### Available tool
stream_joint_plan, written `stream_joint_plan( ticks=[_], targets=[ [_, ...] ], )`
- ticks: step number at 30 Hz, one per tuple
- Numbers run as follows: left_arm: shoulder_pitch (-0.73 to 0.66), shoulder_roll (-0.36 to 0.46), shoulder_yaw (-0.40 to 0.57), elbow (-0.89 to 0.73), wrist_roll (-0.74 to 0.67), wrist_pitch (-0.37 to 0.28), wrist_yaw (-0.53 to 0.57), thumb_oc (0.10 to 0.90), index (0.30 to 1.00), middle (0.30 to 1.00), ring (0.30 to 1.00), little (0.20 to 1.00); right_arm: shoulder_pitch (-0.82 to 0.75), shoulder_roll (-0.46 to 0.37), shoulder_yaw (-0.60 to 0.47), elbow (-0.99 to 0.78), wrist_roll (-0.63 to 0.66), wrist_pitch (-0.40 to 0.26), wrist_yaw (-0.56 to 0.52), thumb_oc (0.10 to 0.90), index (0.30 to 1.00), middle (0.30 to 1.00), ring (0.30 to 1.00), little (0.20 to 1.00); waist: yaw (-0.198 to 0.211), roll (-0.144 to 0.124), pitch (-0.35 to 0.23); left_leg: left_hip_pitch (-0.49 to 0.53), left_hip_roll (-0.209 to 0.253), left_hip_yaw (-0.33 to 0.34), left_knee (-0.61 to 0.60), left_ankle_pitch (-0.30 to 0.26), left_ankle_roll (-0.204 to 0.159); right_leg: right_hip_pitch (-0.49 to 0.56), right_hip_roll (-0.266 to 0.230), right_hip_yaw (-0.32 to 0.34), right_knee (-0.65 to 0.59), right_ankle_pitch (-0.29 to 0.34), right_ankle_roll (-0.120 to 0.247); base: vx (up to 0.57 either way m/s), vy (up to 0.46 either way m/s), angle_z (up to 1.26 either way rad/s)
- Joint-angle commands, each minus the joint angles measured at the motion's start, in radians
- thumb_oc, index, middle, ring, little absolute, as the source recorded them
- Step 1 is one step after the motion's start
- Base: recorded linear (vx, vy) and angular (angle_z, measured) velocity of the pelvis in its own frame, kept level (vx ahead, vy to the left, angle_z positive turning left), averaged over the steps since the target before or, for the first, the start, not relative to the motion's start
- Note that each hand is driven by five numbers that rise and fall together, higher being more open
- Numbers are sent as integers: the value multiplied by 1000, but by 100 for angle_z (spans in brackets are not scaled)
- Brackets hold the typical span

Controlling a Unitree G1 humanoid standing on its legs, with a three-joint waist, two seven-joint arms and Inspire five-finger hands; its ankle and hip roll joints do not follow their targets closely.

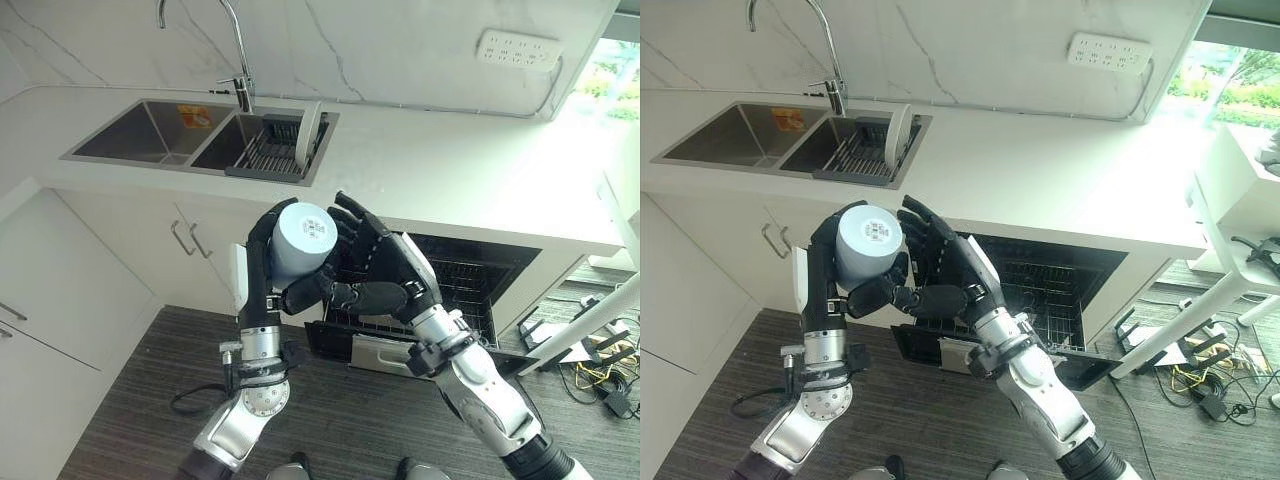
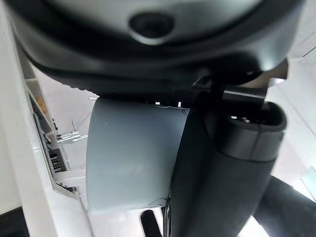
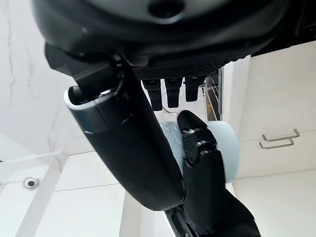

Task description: Place the dishes in the dishwasher.

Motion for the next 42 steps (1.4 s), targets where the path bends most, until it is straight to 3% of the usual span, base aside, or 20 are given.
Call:
stream_joint_plan(
  ticks=[1,11,31,32,33,34,39,40,41,42],
  targets=[
    [-120,13,-19,-88,86,-99,45,400,300,300,300,300,-139,47,-27,-74,47,-84,12,800,900,900,900,900,-1,-22,-26,10,16,-62,94,-194,-10,84,12,43,-33,-106,53,0,0,0],
    [-134,3,-69,-58,110,-117,53,400,300,300,300,300,-186,68,-8,-59,70,-63,-9,800,900,900,900,900,6,-26,-25,11,19,-60,94,-194,-11,86,12,41,-33,-106,52,2,-4,2],
    [-138,7,-92,-59,148,-84,122,400,300,300,300,300,-215,93,26,-24,53,-51,-62,800,900,900,900,900,17,-25,-15,14,8,-73,94,-195,-7,89,13,46,-33,-105,51,0,0,0],
    [-137,8,-93,-57,150,-86,128,400,300,300,300,300,-213,92,28,-21,54,-55,-62,744,815,815,815,815,17,-24,-14,15,9,-73,94,-196,-7,89,13,46,-33,-106,51,0,0,0],
    [-136,8,-90,-59,151,-86,127,400,300,300,300,300,-211,93,28,-20,52,-56,-62,729,794,794,794,794,17,-24,-14,15,8,-74,94,-196,-7,90,13,46,-33,-105,51,0,0,0],
    [-136,8,-92,-57,155,-85,134,400,300,300,300,300,-213,97,30,-17,47,-55,-63,599,599,599,599,599,18,-24,-13,16,7,-75,94,-196,-6,89,13,46,-33,-105,50,0,0,0],
    [-132,9,-90,-61,168,-71,151,400,300,300,300,300,-211,97,35,-14,46,-59,-70,533,500,500,500,500,20,-24,-12,17,3,-78,94,-198,-5,90,14,49,-33,-106,50,0,0,0],
    [-133,9,-90,-60,168,-68,153,400,300,300,300,300,-211,97,36,-13,44,-61,-67,499,448,448,448,448,20,-24,-12,17,3,-78,94,-198,-4,90,15,50,-33,-106,50,0,0,0],
    [-134,10,-89,-60,167,-67,154,400,300,300,300,300,-211,98,35,-14,40,-64,-65,409,314,314,314,314,20,-24,-11,17,2,-79,94,-198,-4,90,15,50,-33,-106,50,0,0,0],
    [-134,11,-89,-59,166,-67,155,400,300,300,300,300,-211,97,34,-17,36,-64,-65,400,300,300,300,300,19,-24,-11,18,2,-79,94,-198,-4,90,15,50,-33,-105,50,0,0,0]
  ],
)
